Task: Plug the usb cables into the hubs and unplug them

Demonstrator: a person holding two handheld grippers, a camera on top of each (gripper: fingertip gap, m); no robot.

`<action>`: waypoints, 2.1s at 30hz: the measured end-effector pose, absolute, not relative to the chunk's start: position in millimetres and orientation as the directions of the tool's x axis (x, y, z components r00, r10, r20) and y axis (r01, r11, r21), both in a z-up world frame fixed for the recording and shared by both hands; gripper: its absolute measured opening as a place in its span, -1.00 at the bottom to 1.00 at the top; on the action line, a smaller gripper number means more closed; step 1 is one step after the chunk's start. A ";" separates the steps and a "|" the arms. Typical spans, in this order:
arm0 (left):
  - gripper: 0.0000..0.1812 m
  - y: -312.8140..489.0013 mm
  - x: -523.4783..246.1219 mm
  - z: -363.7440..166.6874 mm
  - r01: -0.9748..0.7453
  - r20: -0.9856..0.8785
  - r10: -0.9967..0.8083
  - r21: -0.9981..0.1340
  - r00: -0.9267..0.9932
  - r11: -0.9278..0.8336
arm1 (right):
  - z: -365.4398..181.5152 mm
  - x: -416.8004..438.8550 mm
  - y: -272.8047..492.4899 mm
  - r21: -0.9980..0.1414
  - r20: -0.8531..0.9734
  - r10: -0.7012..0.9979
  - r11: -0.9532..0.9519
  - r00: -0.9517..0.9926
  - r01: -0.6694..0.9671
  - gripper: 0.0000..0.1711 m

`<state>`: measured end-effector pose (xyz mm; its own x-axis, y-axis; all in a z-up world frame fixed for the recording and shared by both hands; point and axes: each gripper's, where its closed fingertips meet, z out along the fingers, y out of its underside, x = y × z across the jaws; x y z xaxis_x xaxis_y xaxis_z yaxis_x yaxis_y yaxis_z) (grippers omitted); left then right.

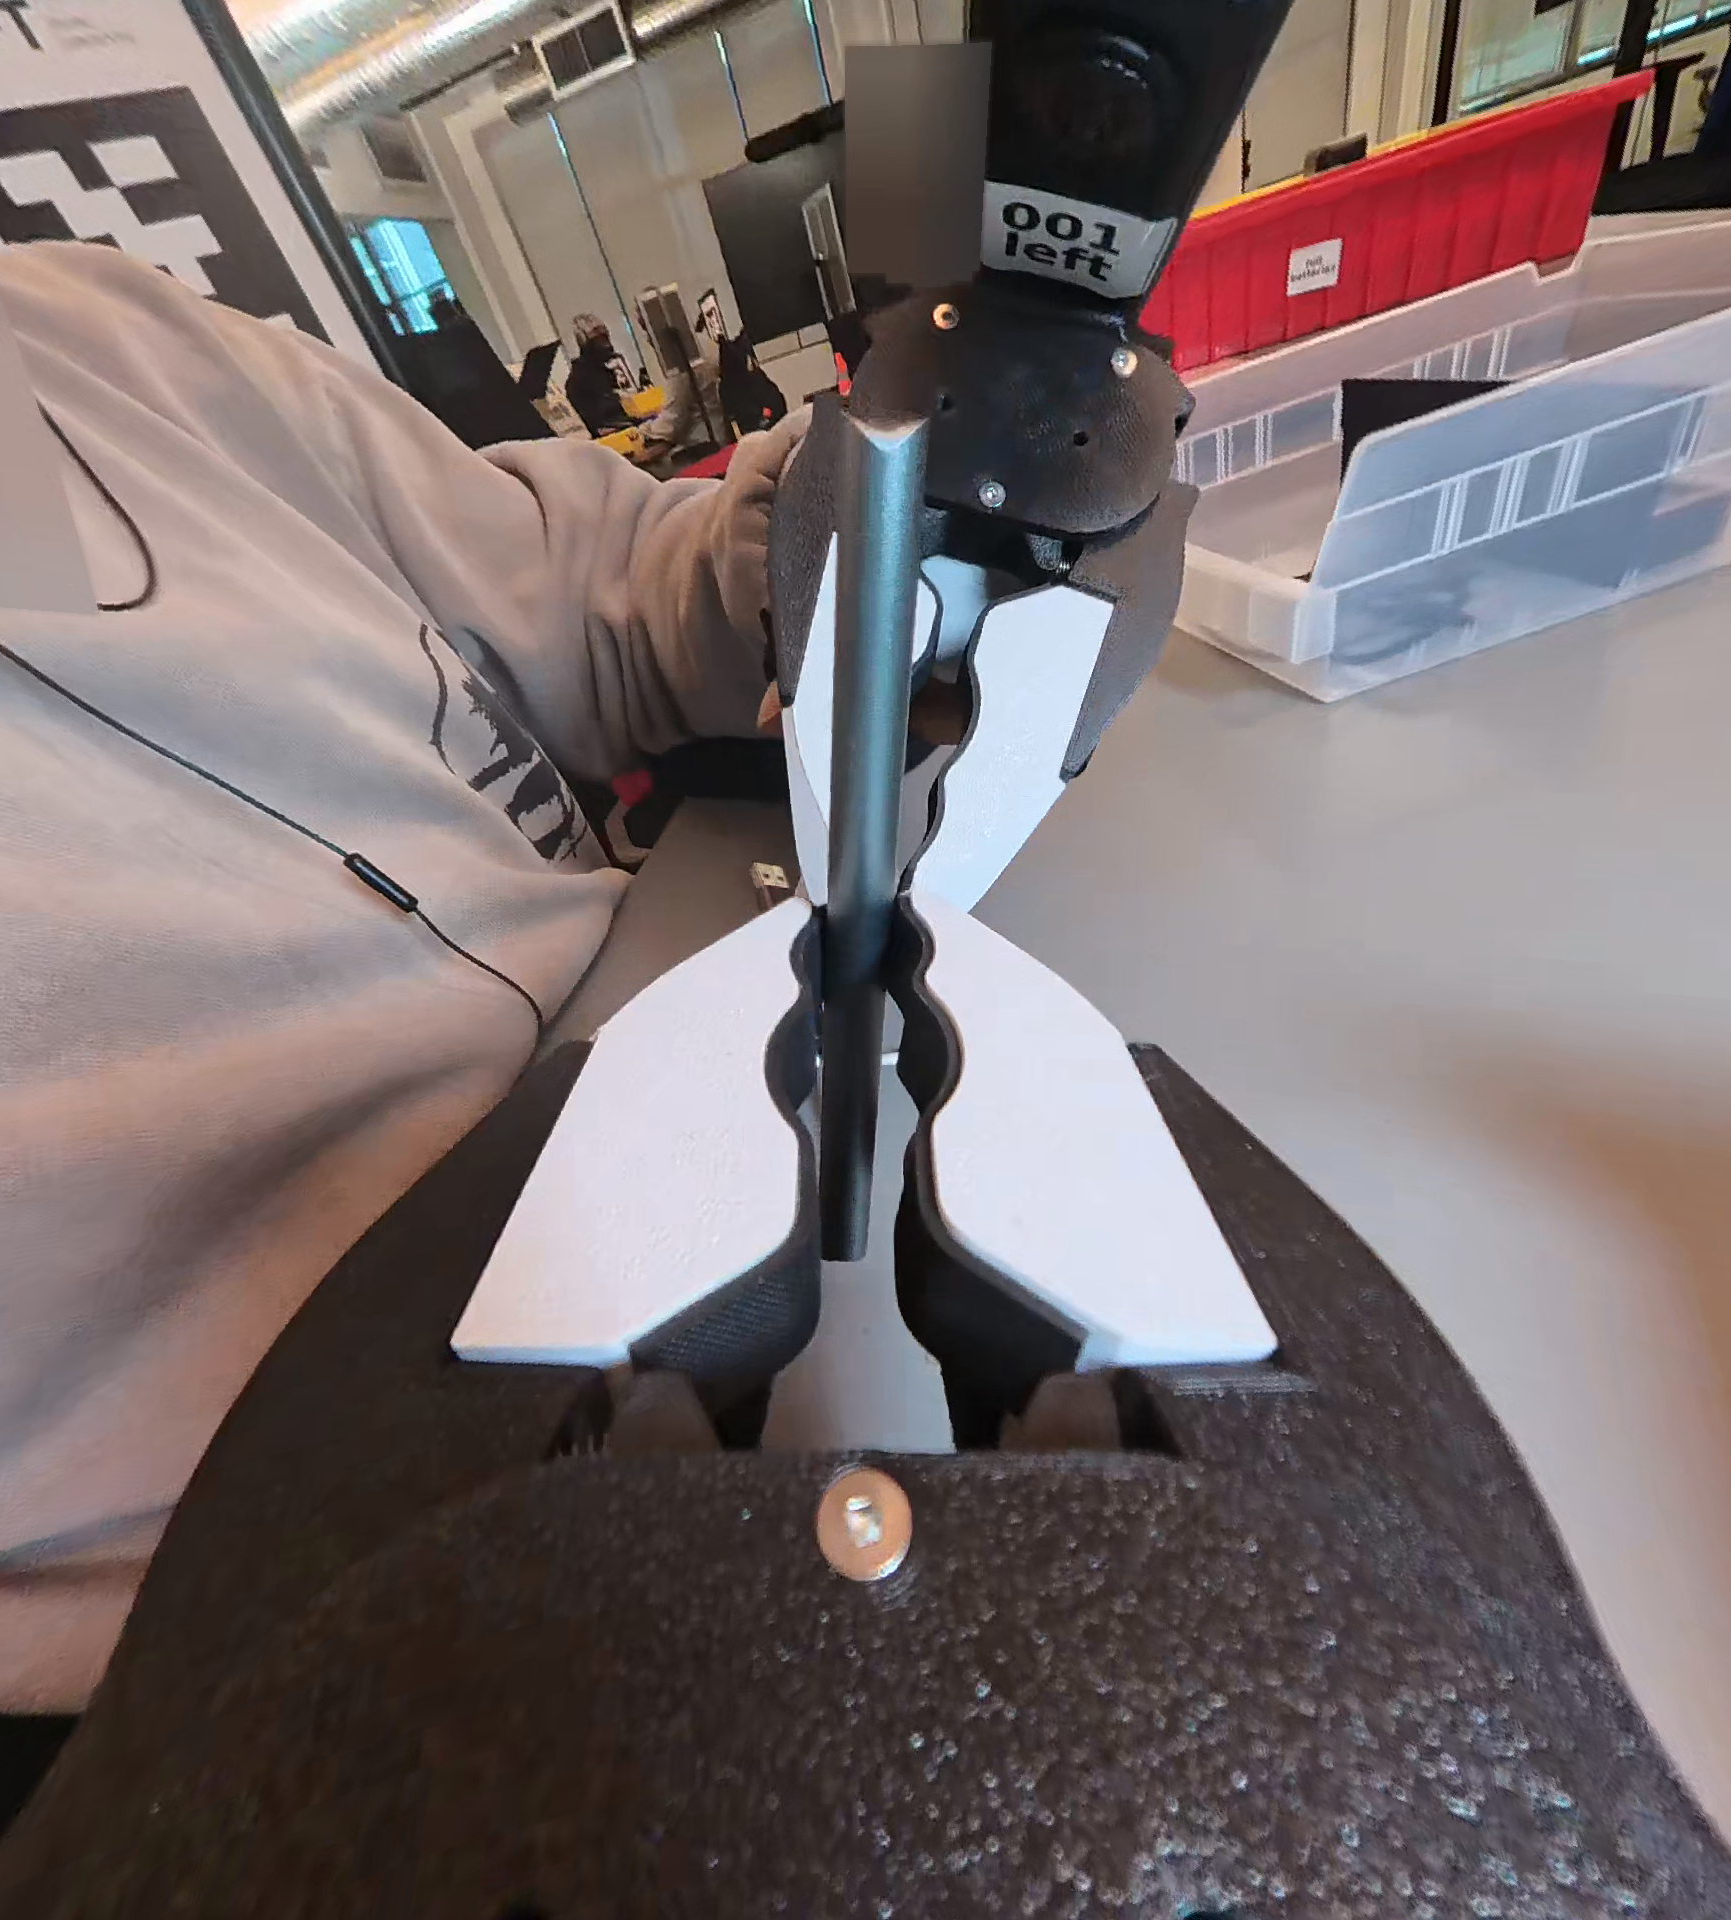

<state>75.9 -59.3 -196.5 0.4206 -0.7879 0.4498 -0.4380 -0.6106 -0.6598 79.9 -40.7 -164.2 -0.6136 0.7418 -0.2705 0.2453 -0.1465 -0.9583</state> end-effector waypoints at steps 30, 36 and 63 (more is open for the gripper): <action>-0.94 -65.8 92.2 -184.8 -0.422 0.430 -0.850 -0.739 0.305 -0.525 | -140.1 75.8 -56.1 -0.989 -0.139 0.757 -0.072 -0.639 0.130 -0.87; -0.93 -53.6 83.9 -161.1 -0.298 0.464 -0.831 -0.782 0.307 -0.547 | -138.0 78.4 -40.6 -0.990 -0.108 0.816 -0.035 -0.568 0.138 -0.83; -0.93 -58.1 67.1 -183.7 -0.417 0.423 -0.825 -0.718 0.375 -0.558 | -182.3 75.9 -42.8 -0.929 0.006 0.848 0.201 -0.531 0.311 -0.86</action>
<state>67.1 -58.1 -183.7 0.3750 -0.8249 0.4230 -0.4168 -0.5576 -0.7179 75.9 -42.8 -182.3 -0.5308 0.8475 0.0057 0.3109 0.2010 -0.9290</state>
